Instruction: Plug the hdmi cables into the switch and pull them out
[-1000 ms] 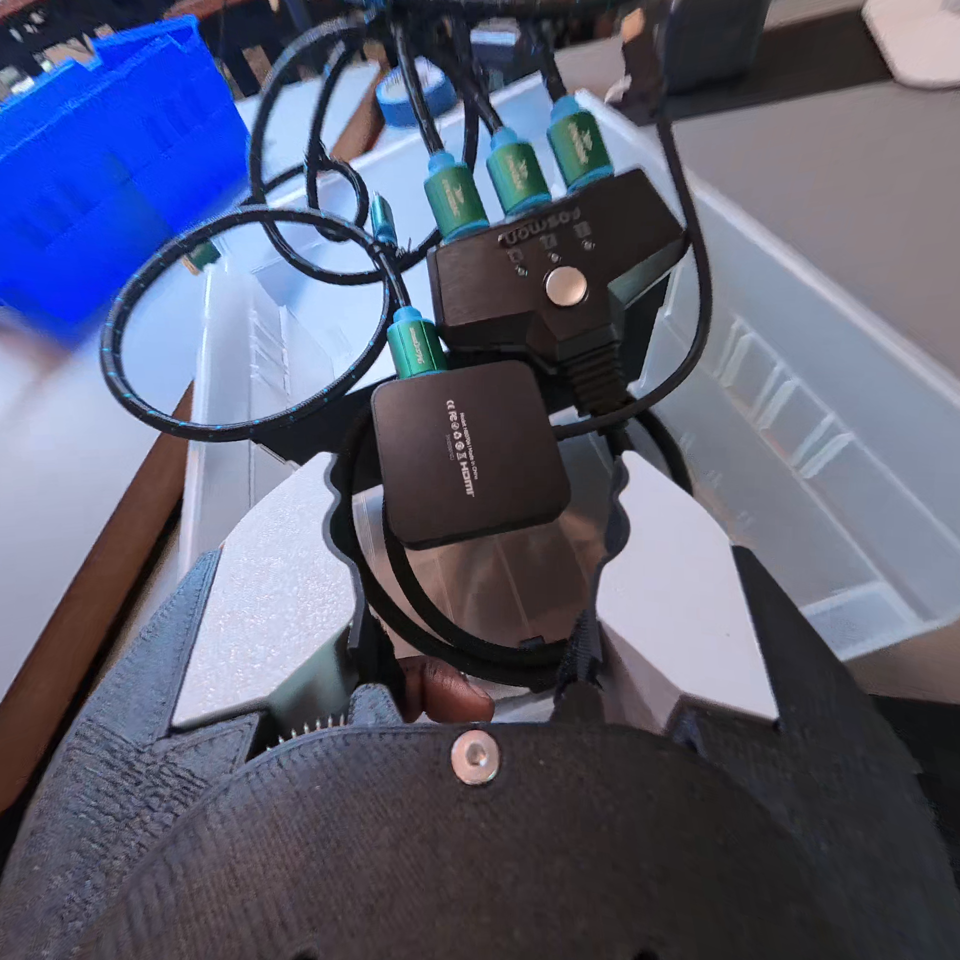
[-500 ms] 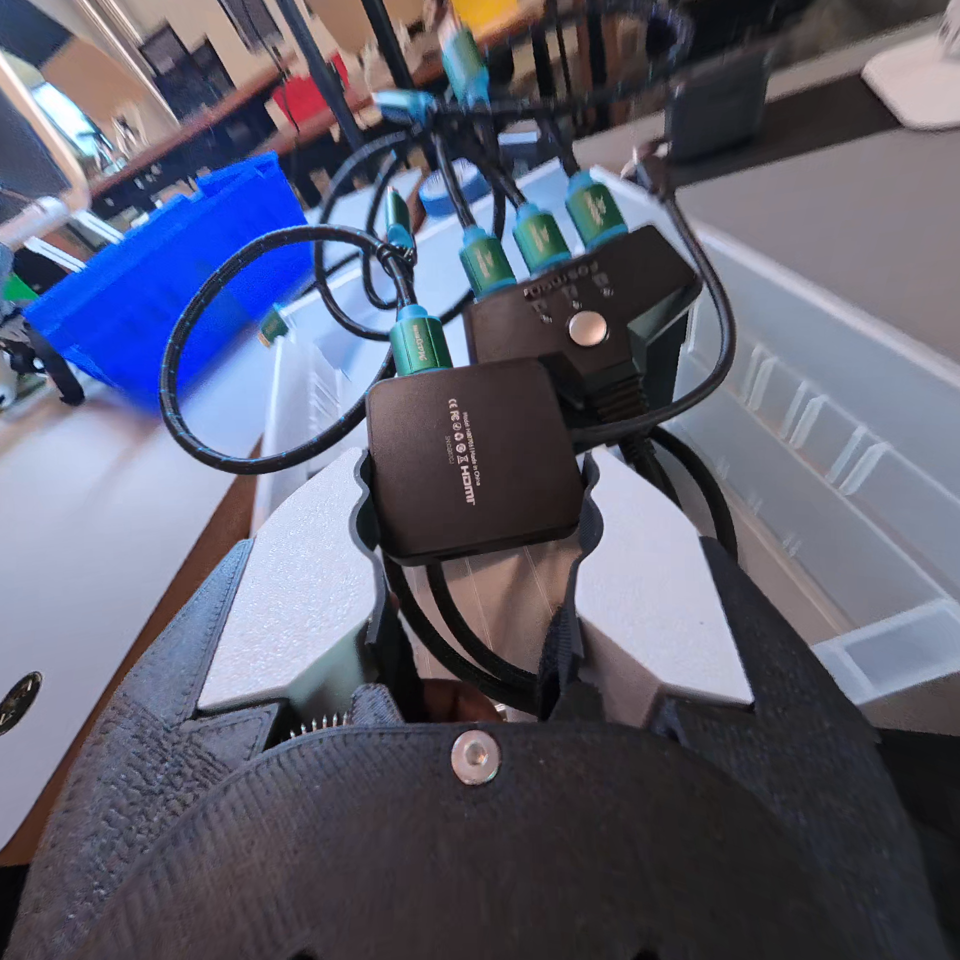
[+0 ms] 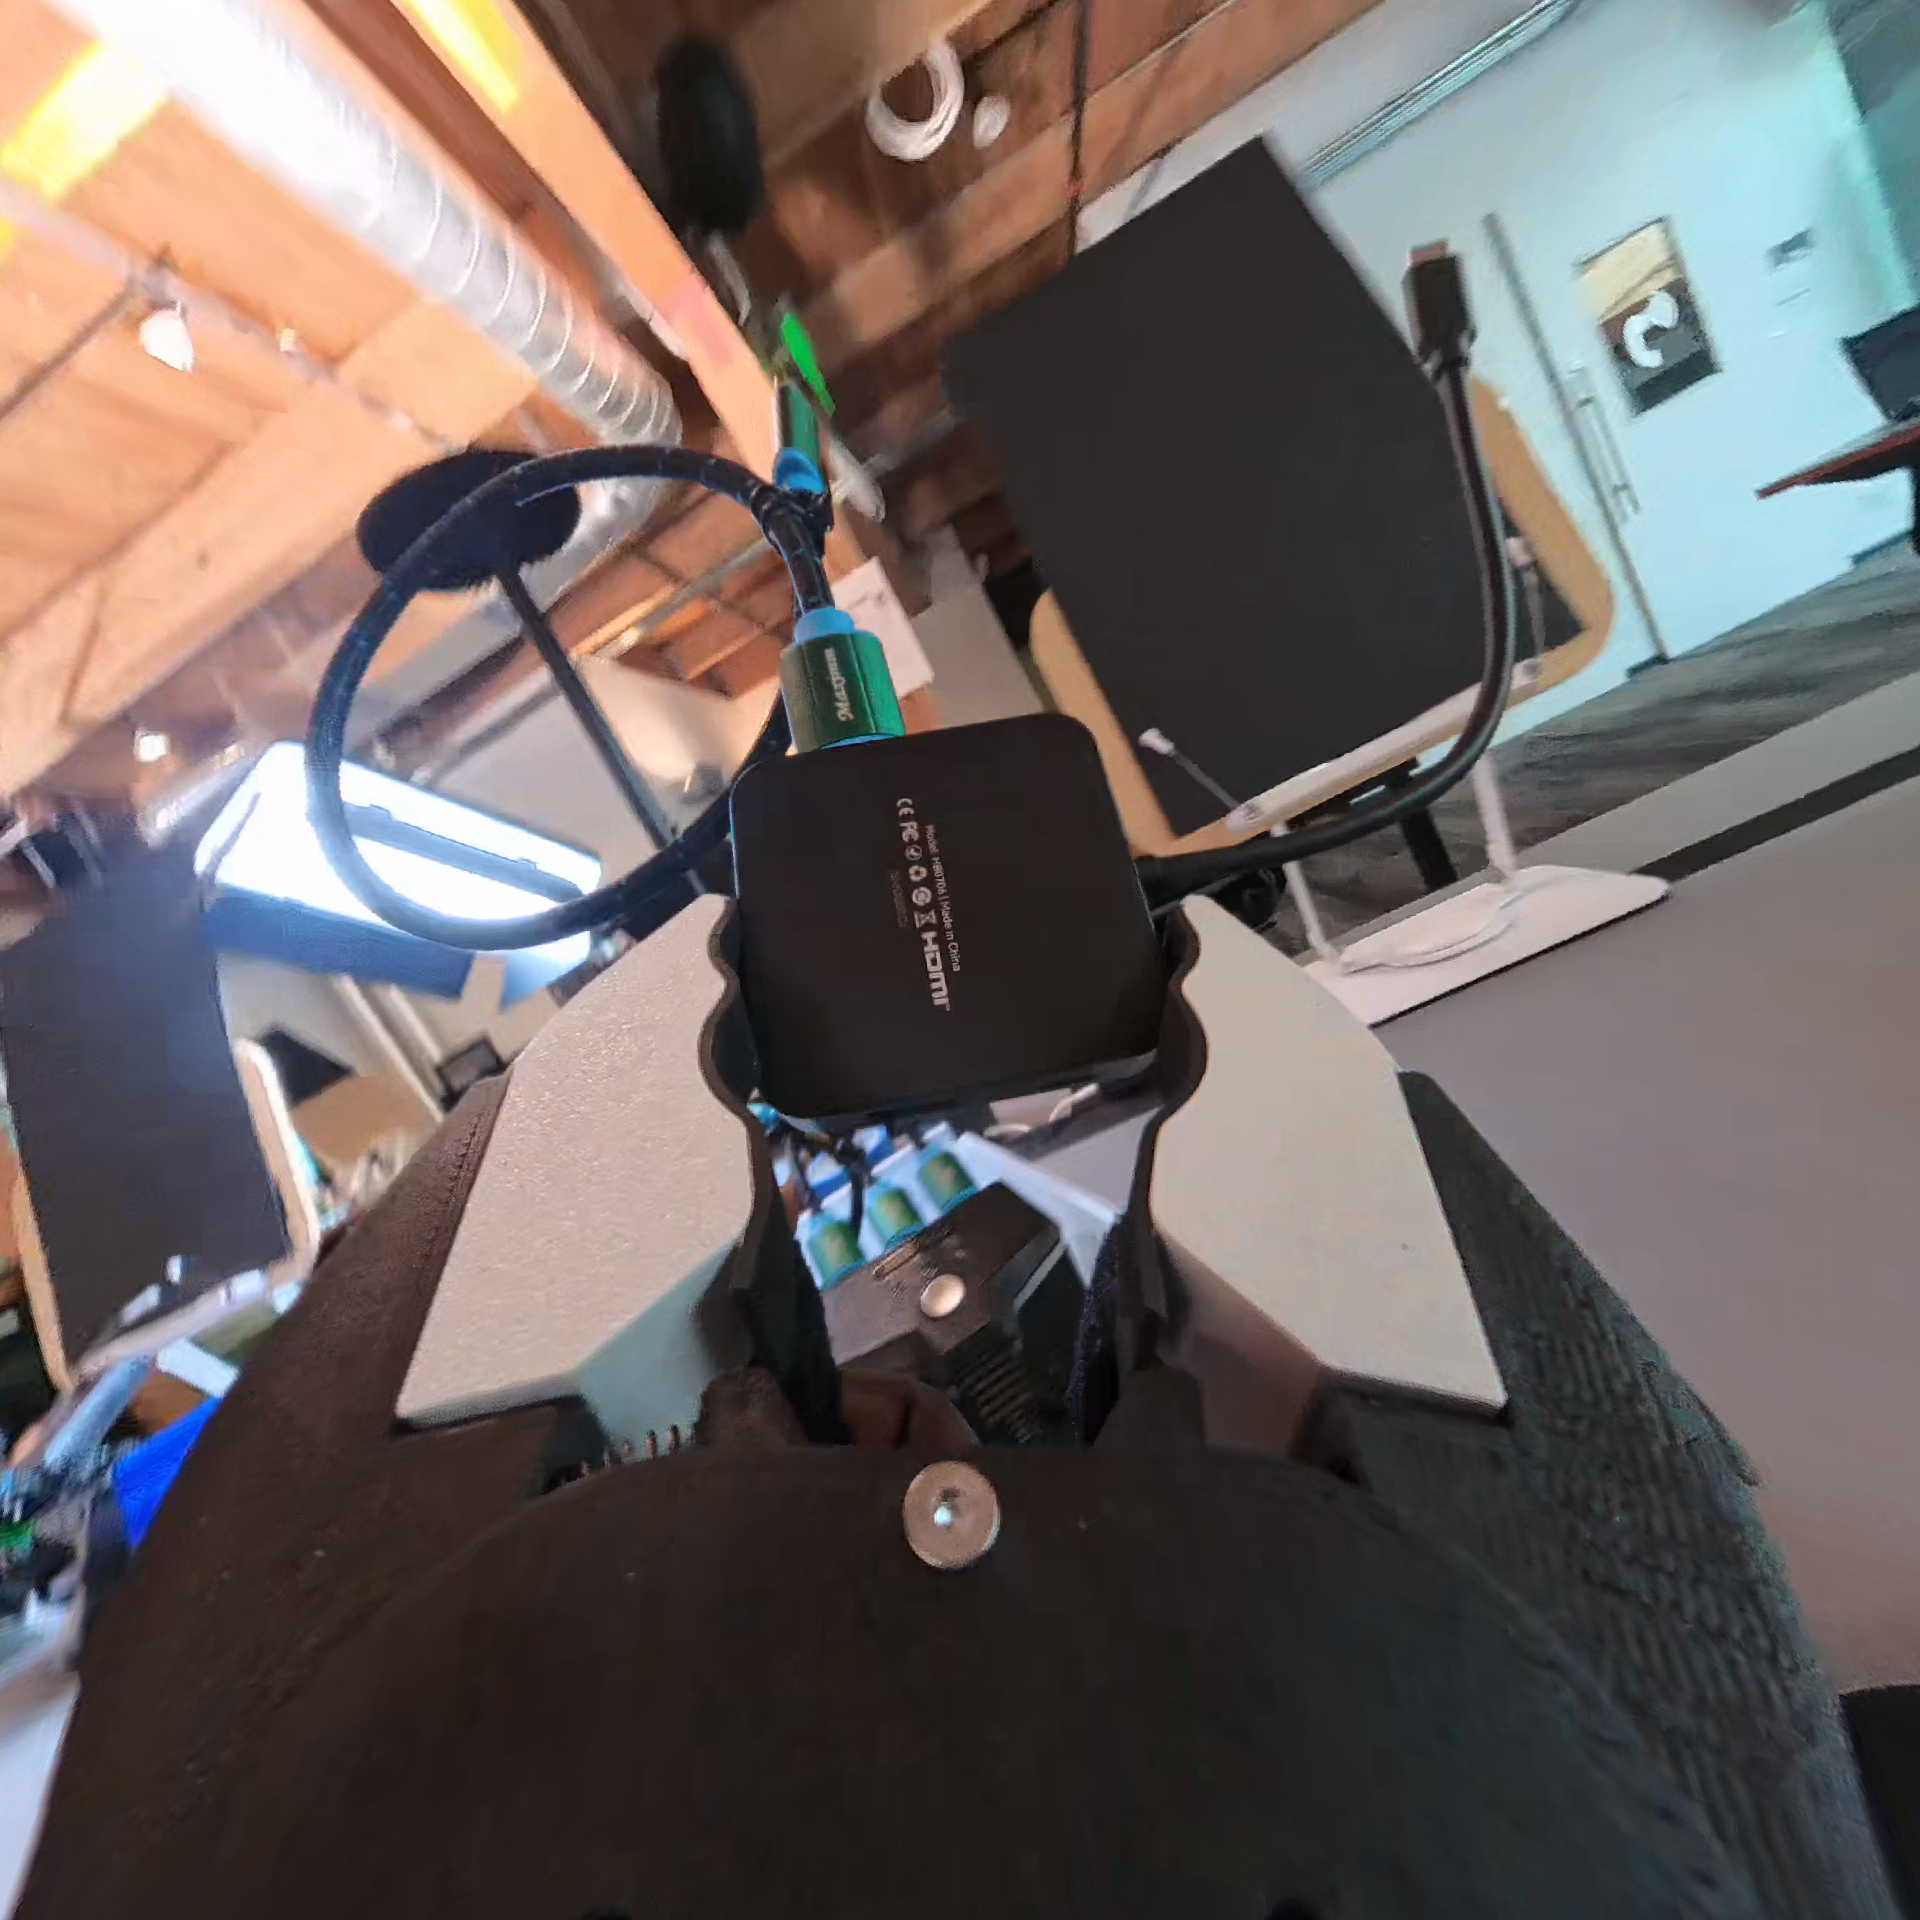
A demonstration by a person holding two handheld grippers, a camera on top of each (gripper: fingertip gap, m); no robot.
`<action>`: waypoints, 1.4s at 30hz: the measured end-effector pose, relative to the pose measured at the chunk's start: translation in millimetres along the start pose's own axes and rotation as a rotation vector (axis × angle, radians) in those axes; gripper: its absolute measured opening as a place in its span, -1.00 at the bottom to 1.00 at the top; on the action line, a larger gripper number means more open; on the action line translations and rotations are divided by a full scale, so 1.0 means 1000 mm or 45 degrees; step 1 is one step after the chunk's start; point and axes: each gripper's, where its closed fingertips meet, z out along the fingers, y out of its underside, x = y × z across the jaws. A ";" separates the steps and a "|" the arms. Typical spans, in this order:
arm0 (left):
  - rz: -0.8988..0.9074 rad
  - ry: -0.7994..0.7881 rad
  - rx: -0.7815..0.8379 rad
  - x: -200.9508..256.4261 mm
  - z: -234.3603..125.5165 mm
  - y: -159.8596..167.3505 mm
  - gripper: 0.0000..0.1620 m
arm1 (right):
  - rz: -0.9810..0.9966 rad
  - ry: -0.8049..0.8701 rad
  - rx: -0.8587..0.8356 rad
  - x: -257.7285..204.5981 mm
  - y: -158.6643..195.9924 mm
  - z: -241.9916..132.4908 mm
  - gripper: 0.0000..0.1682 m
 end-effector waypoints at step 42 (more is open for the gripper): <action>-1.482 1.546 0.067 0.221 -0.043 -0.051 -0.83 | 0.979 -0.488 0.666 -0.049 -0.102 0.039 -0.87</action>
